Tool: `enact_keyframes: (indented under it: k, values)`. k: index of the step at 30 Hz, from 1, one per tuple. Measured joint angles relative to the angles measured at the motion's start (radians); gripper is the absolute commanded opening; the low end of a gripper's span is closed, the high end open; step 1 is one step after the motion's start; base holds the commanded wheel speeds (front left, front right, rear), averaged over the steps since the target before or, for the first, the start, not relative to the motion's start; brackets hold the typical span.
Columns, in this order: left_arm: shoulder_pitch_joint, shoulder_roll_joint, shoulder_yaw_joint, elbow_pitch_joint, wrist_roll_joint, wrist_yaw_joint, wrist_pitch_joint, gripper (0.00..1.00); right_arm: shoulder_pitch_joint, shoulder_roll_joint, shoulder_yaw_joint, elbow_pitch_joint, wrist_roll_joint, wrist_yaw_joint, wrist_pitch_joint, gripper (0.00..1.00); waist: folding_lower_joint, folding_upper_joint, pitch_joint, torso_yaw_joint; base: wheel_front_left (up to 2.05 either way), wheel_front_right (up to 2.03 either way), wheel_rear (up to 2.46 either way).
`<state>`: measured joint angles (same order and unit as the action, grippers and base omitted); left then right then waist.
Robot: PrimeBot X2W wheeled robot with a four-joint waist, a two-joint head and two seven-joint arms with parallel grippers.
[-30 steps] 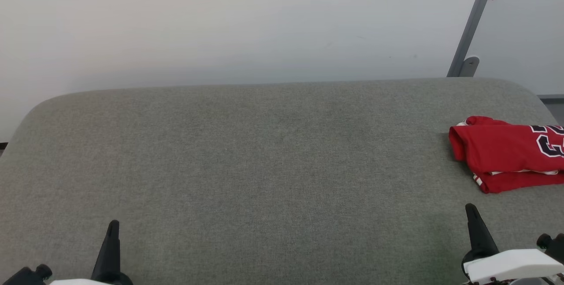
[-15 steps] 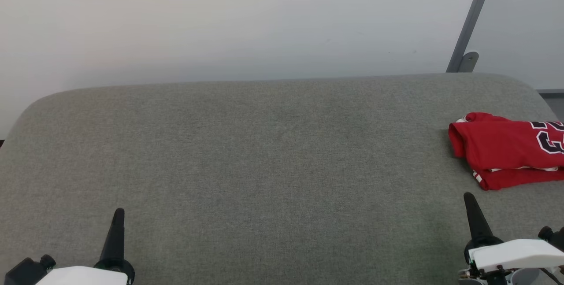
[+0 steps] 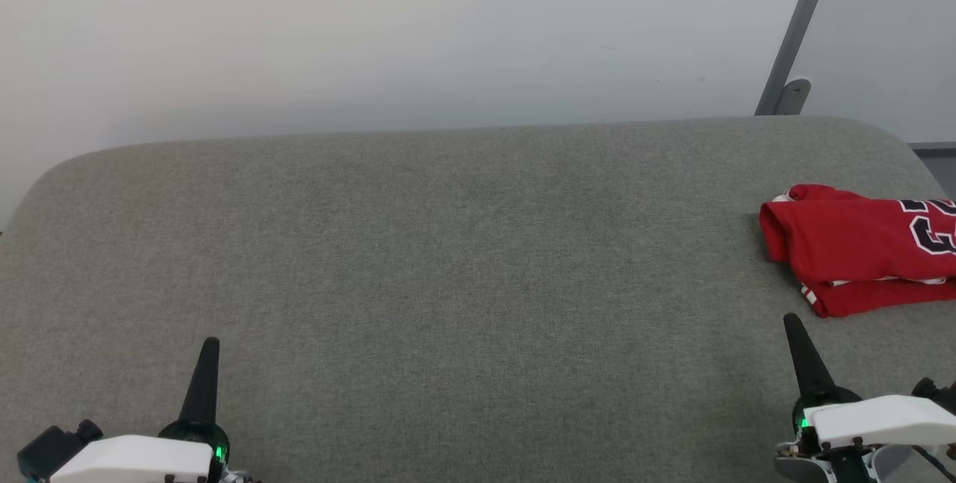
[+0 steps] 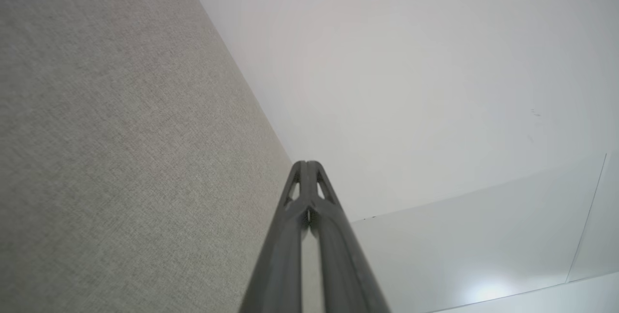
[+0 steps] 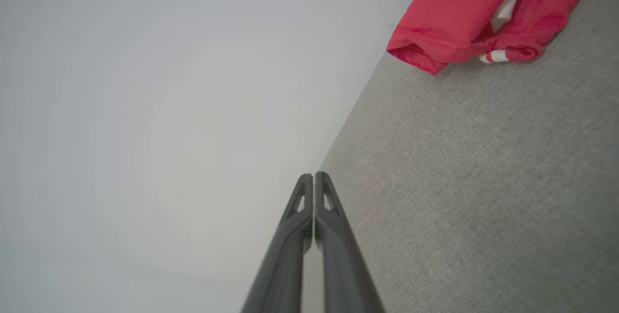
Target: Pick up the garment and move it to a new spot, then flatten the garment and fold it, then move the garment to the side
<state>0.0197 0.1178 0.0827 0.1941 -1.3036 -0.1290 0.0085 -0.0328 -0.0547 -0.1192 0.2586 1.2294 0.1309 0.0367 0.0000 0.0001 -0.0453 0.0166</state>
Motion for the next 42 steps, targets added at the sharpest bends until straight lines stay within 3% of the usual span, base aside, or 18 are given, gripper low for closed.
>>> enact_keyframes:
  k: [42]
  values:
    - [-0.1,-0.055,0.023,0.044,-0.257,0.0,0.086,0.0,-0.06,0.003,0.004,-0.01,0.315,0.0,0.063,0.0,0.0,0.0,0.039,-0.013,0.0,0.0,0.0]
